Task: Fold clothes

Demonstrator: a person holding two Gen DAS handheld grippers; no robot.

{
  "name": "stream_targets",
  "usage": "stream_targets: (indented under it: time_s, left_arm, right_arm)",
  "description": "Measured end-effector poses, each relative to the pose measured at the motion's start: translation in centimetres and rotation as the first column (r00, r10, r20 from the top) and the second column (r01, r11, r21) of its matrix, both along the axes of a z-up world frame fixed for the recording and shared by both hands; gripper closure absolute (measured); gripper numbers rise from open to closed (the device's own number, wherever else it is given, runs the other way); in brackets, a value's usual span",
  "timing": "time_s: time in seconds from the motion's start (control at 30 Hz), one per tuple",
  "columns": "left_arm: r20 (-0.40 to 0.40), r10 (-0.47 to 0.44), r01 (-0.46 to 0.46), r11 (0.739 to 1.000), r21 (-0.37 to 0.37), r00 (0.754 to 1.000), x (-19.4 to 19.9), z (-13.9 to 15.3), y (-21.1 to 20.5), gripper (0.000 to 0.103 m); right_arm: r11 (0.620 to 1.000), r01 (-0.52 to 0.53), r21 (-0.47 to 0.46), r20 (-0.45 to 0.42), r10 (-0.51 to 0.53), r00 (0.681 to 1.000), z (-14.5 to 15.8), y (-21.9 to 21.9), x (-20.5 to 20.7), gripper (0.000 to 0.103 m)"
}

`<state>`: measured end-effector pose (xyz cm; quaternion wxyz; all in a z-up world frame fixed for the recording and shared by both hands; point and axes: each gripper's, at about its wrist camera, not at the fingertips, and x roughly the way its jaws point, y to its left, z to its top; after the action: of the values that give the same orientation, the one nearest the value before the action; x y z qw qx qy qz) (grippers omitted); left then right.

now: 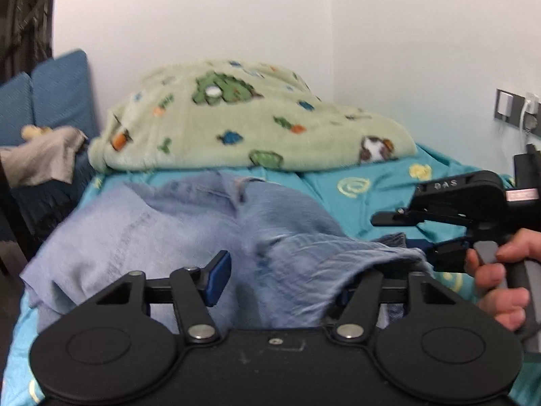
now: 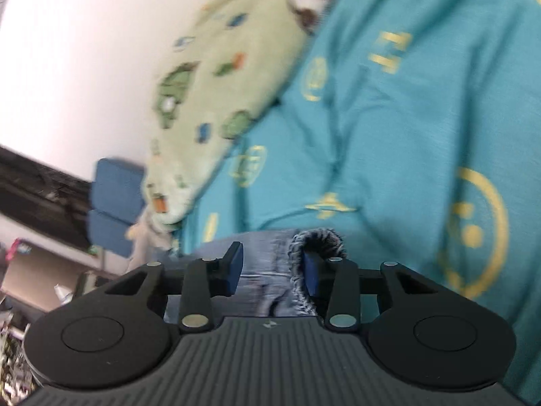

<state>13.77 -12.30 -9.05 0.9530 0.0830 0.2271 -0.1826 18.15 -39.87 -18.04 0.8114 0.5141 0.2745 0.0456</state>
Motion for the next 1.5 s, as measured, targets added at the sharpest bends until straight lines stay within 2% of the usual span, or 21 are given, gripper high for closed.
stream_targets:
  time_s: [0.1,0.2,0.27,0.33,0.47,0.53,0.63,0.67,0.7,0.77,0.9,1.0,1.1,1.2,1.27,1.37,1.43,1.5]
  left_arm:
    - [-0.009,-0.005,0.005,1.000,-0.023,1.000,0.4,-0.2,0.3,0.053]
    - [0.001,-0.034,0.034,0.999,0.000,0.999,0.5,-0.4,-0.2,0.054]
    - [0.013,-0.063,0.062,0.998,0.023,0.998,0.2,-0.3,-0.7,0.055]
    - [0.041,-0.075,0.073,0.996,0.048,0.996,-0.2,-0.3,-1.0,0.055]
    - [0.036,-0.041,0.040,0.999,0.024,0.999,0.2,-0.2,-0.6,0.064]
    - [0.033,-0.020,0.020,1.000,-0.002,0.999,0.4,-0.1,-0.1,0.065]
    - [0.055,-0.011,0.012,1.000,-0.019,0.998,0.4,0.0,0.3,0.073]
    - [0.061,-0.025,0.027,0.999,-0.030,0.998,0.3,0.1,0.3,0.087]
    - [0.067,-0.034,0.037,0.998,-0.042,0.997,0.1,0.2,0.3,0.090]
    - [0.080,-0.021,0.026,0.998,-0.060,0.997,-0.2,0.6,0.5,0.095]
    - [0.088,0.054,-0.042,0.990,-0.132,0.995,-1.3,2.5,2.7,0.095]
    - [0.108,0.108,-0.087,0.979,-0.184,0.988,-3.3,4.7,4.9,0.095]
    - [0.161,0.172,-0.131,0.962,-0.240,0.972,-6.5,7.0,7.0,0.095]
    - [0.146,0.205,-0.160,0.949,-0.272,0.968,-9.3,7.9,7.7,0.095]
    - [0.133,0.192,-0.150,0.950,-0.275,0.972,-10.5,8.1,6.9,0.095]
    - [0.147,0.148,-0.109,0.964,-0.242,0.978,-10.8,7.9,3.7,0.094]
    - [0.153,0.120,-0.087,0.974,-0.209,0.981,-10.0,7.5,1.0,0.094]
    - [0.113,0.087,-0.061,0.973,-0.223,0.990,-8.2,6.3,-1.4,0.094]
  right_arm:
    - [0.999,-0.005,-0.050,-0.069,0.001,0.998,-0.5,0.5,0.4,0.074]
    - [0.998,0.015,-0.053,-0.139,-0.023,0.990,-1.7,0.2,0.3,0.083]
    - [0.998,0.031,-0.048,-0.137,-0.038,0.990,-1.8,0.1,0.1,0.089]
    - [0.998,0.035,-0.057,-0.100,-0.040,0.994,-0.8,0.3,0.0,0.095]
    - [0.992,0.024,-0.124,0.055,-0.017,0.998,3.0,1.2,-0.9,0.096]
    - [0.990,0.023,-0.142,0.090,-0.010,0.996,3.8,1.6,-1.1,0.096]
    - [0.985,0.017,-0.170,0.047,-0.009,0.999,3.2,1.7,-0.5,0.096]
    - [0.984,0.018,-0.178,0.025,-0.014,1.000,2.8,1.5,-0.3,0.096]
    - [0.984,0.024,-0.178,0.009,-0.022,1.000,2.6,1.4,-0.2,0.096]
    - [0.987,0.028,-0.161,0.000,-0.029,1.000,2.3,1.1,-0.1,0.096]
    - [0.983,0.029,-0.182,0.006,-0.029,1.000,3.3,1.5,-0.4,0.096]
    - [0.979,0.058,-0.197,0.059,-0.048,0.997,5.5,1.9,-1.4,0.096]
    - [0.975,0.142,-0.170,0.200,-0.107,0.974,10.1,1.3,-2.6,0.097]
    - [0.977,0.150,-0.153,0.287,-0.101,0.953,14.5,0.1,-2.2,0.097]
    - [0.978,0.134,-0.161,0.323,-0.076,0.943,17.3,-0.9,-1.2,0.097]
    - [0.978,0.102,-0.182,0.349,-0.033,0.937,20.2,-2.0,1.1,0.097]
    - [0.968,0.093,-0.234,0.359,-0.003,0.933,21.5,-2.6,2.6,0.097]
    - [0.952,0.093,-0.291,0.367,0.022,0.930,22.4,-3.3,4.1,0.097]
